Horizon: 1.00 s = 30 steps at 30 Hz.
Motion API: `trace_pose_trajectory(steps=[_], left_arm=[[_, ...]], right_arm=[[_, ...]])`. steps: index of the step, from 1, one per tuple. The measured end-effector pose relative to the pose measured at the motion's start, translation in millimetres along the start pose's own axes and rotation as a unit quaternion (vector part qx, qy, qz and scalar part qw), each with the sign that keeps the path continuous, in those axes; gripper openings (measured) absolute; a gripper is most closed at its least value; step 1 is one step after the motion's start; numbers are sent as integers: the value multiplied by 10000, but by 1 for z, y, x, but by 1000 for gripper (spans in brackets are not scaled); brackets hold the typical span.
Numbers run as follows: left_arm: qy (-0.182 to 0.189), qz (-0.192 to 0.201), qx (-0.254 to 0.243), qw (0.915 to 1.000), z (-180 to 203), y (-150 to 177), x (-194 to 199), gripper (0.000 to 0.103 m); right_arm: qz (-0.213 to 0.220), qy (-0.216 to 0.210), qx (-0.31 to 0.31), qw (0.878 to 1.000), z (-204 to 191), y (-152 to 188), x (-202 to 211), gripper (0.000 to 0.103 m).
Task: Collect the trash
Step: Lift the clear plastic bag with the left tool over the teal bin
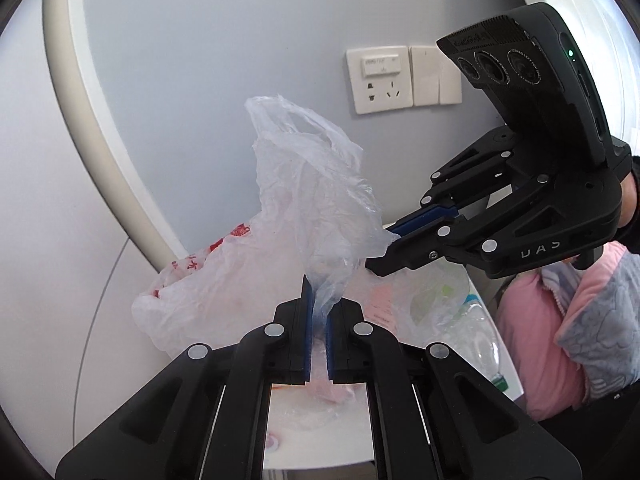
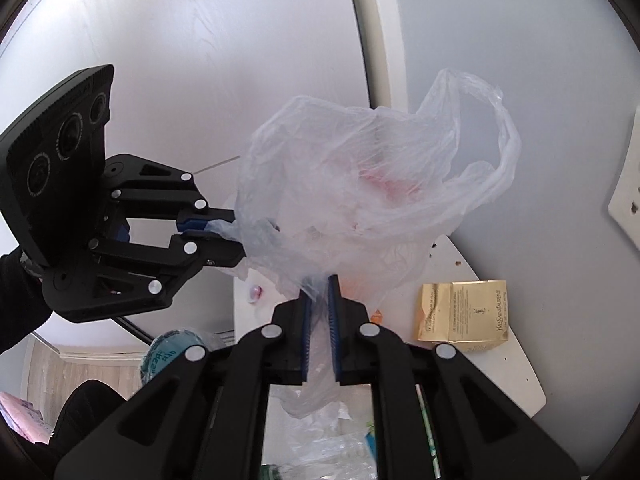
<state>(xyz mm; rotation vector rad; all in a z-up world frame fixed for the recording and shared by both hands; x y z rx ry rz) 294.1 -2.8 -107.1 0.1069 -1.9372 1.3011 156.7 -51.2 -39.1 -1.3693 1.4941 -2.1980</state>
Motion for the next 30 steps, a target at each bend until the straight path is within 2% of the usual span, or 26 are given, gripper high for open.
trace_pose_trajectory(steps=[10,17,23,30], left_arm=[[-385,104,107,9991,13,12,79,4],[-661,118,287,9973,13,37,127,4],[-948,19,597,9937,9,75,160,4],[-1259,-283,1105,9855,8,142,187,4]], right_arm=[[208,-121,385,9990,-62,-14,31,10],[208,-299,690,9970,-110,-11,32,10],[69,-567,924,9941,-154,1,14,10],[-306,-1026,1194,9871,-204,26,-28,10]])
Point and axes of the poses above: each gripper's, at about its wrist camera, not at the fingertips, and x roughly against the way its jaws point, z to its right, y to its underside, the point moved 8 cm from there along -x, roughly the way its jaws point, and after that the axes turned 2 degrees about y, right-handed, at the moved point
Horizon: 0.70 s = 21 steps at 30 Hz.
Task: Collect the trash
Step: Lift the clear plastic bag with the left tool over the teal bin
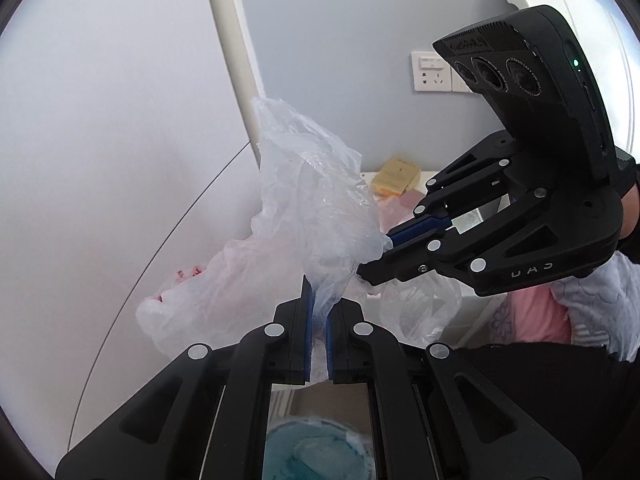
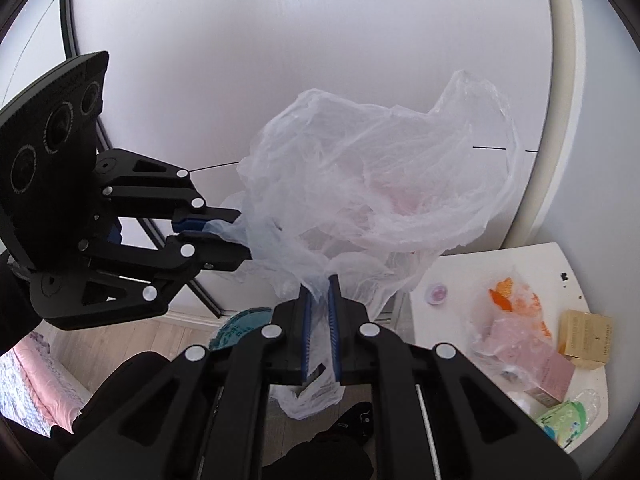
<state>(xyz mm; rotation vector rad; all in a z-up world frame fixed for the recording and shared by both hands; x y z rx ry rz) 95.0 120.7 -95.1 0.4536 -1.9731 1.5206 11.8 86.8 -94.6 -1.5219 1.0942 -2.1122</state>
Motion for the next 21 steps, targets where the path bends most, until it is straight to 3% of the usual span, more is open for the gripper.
trace_pose_trajectory(steps=[10,21], left_arm=[[-298,-642,958,9929,-24,105,6,4],[-114,-1268,2200,9672,-38,230,-35,4]], right_arm=[[-688,-682,194,9951,-72,33,-81,10],[-1832,-1203,300,9752,-99,99,-203,10]])
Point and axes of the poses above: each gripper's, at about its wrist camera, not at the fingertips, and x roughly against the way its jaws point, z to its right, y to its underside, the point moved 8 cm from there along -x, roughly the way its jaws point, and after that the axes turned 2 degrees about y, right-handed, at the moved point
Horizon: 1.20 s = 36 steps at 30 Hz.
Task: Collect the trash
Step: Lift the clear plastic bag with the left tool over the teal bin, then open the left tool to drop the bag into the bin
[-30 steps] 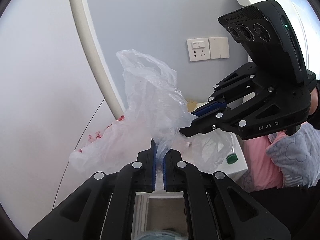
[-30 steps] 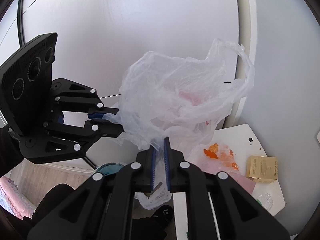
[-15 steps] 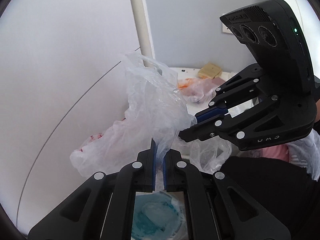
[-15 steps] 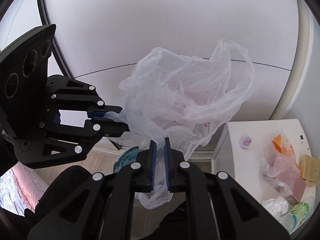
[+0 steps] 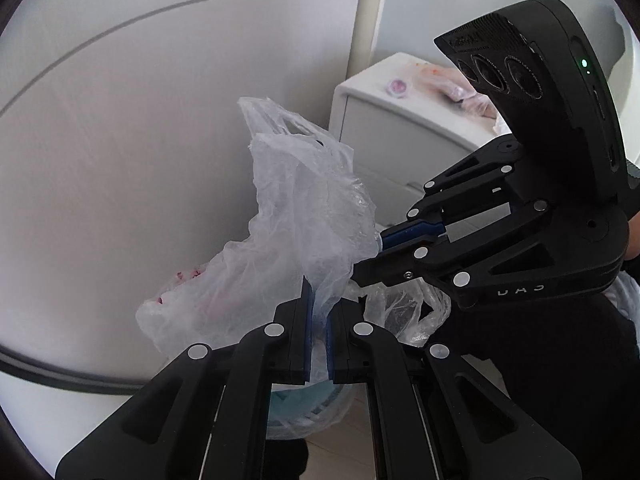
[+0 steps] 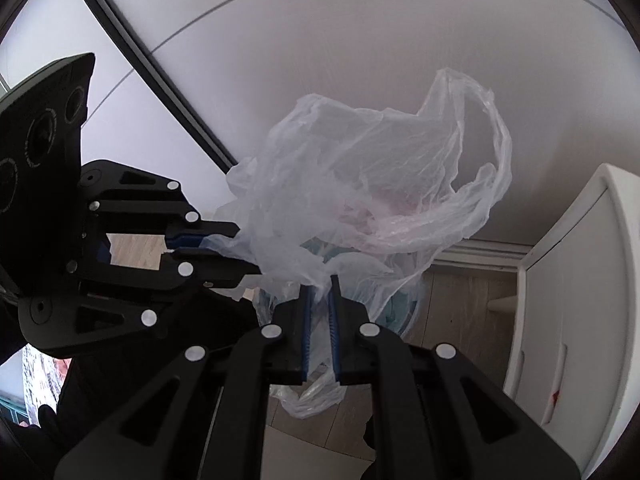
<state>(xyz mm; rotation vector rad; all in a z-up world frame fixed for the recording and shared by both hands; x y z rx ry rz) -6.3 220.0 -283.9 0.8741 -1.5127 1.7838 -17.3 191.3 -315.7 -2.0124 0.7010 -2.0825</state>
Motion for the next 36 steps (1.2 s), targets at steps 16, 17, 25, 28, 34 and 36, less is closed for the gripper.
trace_pose_trajectory(steps=[16,17,25,28,34,36], left_arm=[[355,-1156,1095,9866,-65,107,-107,4],[388,-1208,1130,9855,-69,113,-111,4],[587,-1571,1305,9772,-79,127,-160,4],[620,-1730,1275,9747,-80,134,-174,4],[599,-1750,1436,9722,-83,141,-188,4],[606,-1745,1488,9715,-84,142,-194,4]], right_arm=[[-1375,-392,-266,9894,16,38,-154,10],[-1427,-386,-295,9886,20,34,-163,10],[-1766,-326,-359,9831,48,41,-218,10],[-1887,-317,-285,9811,58,43,-236,10],[-2001,-326,-156,9791,59,41,-249,10],[-1992,-303,-117,9794,55,44,-249,10]])
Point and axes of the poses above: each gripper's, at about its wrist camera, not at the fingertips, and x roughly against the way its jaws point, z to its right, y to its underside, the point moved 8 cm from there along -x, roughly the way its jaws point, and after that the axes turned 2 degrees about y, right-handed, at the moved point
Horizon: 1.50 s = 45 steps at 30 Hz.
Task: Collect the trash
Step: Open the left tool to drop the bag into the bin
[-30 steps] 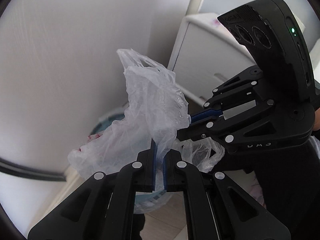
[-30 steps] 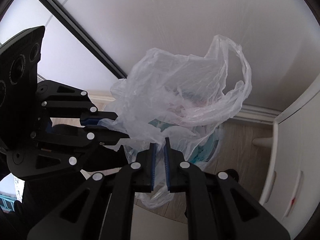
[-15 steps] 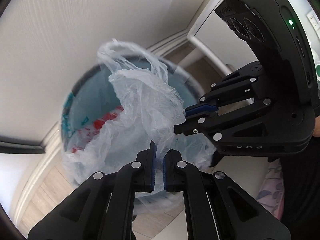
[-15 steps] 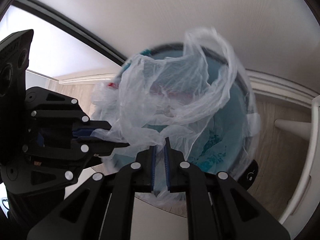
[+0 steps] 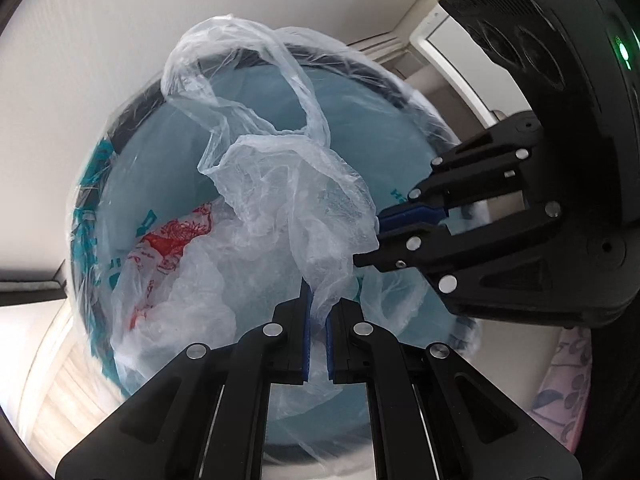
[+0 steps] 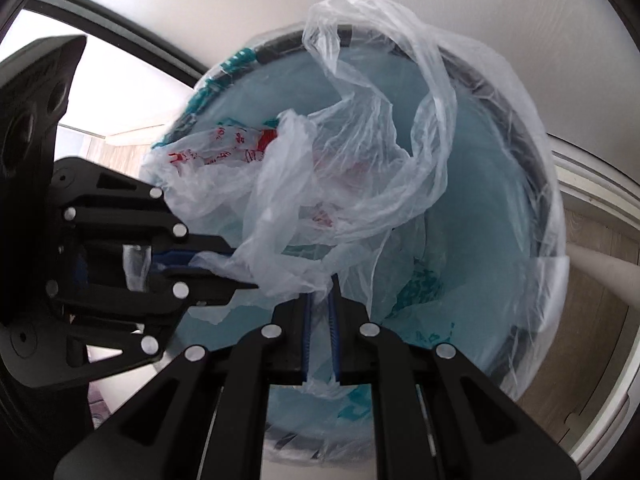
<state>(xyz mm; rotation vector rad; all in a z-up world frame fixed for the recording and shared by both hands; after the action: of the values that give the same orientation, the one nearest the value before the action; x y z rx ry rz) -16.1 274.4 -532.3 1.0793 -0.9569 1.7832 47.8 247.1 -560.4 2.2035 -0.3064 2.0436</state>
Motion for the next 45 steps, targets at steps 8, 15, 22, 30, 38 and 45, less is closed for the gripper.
trace_pose_trajectory(steps=[8,15,22,30,38,45], left_arm=[[-103,-65,-176,9998,7,0,-10,11],[-289,130,-242,9992,-2,-4,3,78],[-529,544,-436,9962,3,-13,40,93],[-707,1024,-573,9906,21,-22,97,95],[-627,1624,-1028,9793,67,-36,158,95],[-532,2061,-1413,9668,114,-60,204,95]], right_arm=[[23,226,131,9997,-4,2,-18,10],[329,504,329,9976,-11,2,8,67],[827,489,188,9952,-17,6,64,89],[1538,665,115,9858,-30,18,146,89],[2406,998,86,9654,-53,20,249,89],[3080,1165,-212,9440,-38,46,331,89]])
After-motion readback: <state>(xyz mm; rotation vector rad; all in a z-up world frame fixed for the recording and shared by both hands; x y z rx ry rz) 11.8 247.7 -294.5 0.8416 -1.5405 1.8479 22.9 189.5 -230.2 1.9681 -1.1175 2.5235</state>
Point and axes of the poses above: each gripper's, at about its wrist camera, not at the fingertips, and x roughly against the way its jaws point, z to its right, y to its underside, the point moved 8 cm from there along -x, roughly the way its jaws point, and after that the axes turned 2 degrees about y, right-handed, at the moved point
